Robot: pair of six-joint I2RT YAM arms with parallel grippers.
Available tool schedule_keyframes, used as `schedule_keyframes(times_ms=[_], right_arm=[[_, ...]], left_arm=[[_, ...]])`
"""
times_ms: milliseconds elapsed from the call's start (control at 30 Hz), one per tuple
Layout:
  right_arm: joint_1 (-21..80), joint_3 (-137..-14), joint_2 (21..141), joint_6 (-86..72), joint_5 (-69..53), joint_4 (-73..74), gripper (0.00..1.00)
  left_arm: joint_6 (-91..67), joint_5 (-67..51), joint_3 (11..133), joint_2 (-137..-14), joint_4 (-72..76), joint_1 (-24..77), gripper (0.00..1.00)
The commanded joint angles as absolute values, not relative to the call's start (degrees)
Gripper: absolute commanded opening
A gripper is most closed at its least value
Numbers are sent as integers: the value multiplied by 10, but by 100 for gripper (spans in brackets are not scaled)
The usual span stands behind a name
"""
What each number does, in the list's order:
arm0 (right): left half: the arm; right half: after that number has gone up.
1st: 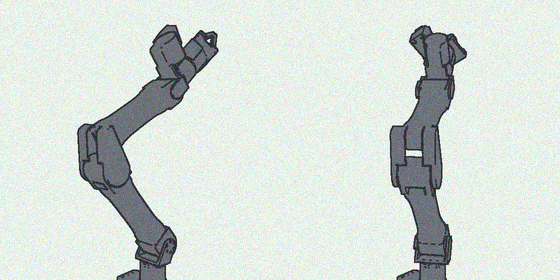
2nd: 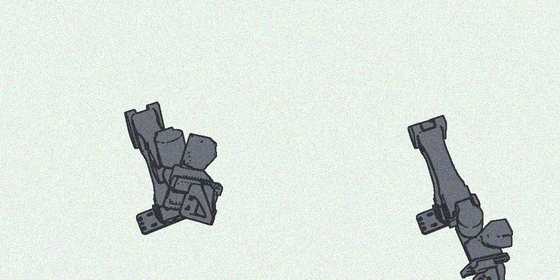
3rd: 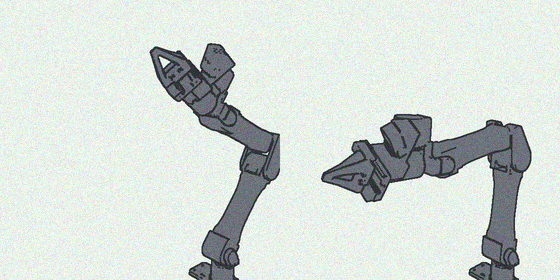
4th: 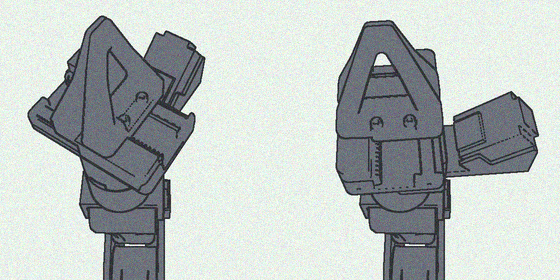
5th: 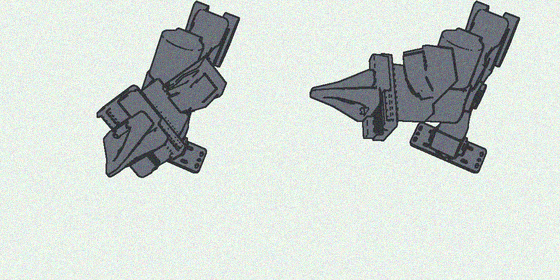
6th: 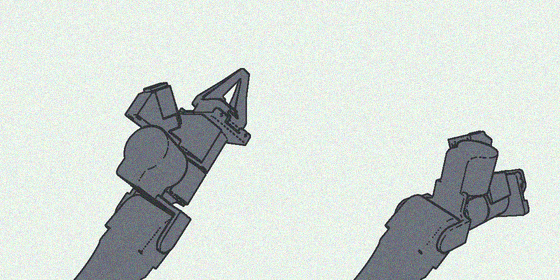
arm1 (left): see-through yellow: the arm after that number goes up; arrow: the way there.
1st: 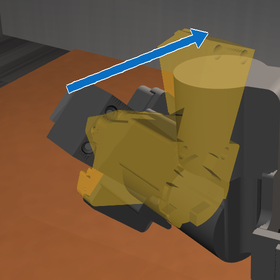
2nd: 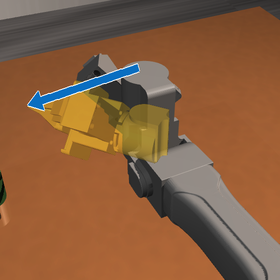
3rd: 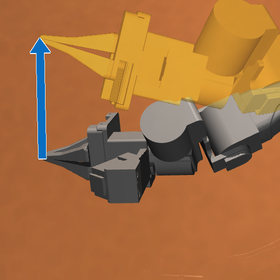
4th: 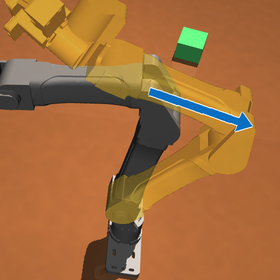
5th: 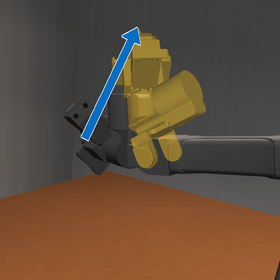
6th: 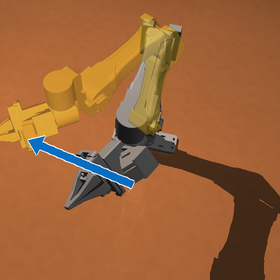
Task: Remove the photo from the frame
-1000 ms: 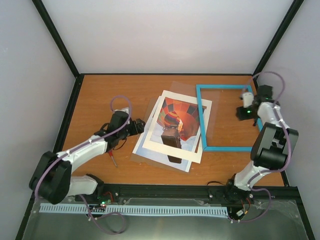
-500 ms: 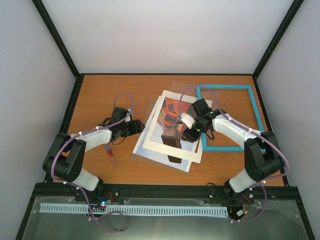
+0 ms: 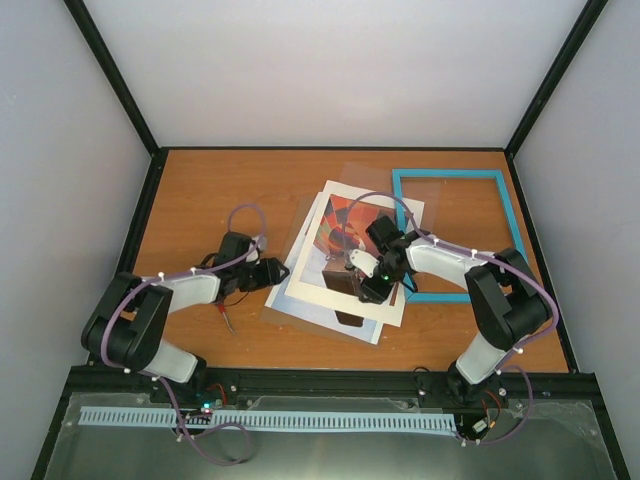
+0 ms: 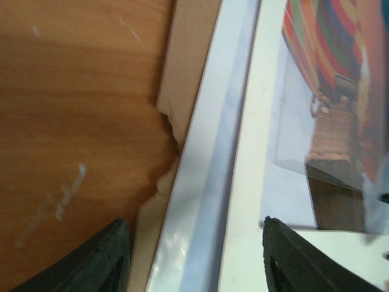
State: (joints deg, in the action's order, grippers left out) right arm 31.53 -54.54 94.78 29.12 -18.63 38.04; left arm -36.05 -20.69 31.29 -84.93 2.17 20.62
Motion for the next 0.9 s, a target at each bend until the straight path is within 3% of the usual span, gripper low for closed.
schedule_keyframes(times_ms=[0,333,700,867], right_arm=[[319,-537,957,291,-178,372,53],[319,-535,944,290,-162,369,53],[319,-527,910,314,-158,382,51],[319,-492,834,409,-166,448,56]], left_arm=[[-379,-266,265,-826,45,207,57],[-451,-297,183,-708,57,299,47],[-451,-247,196,-594,-97,308,46],[-433,-286,215,-581,-164,308,53]])
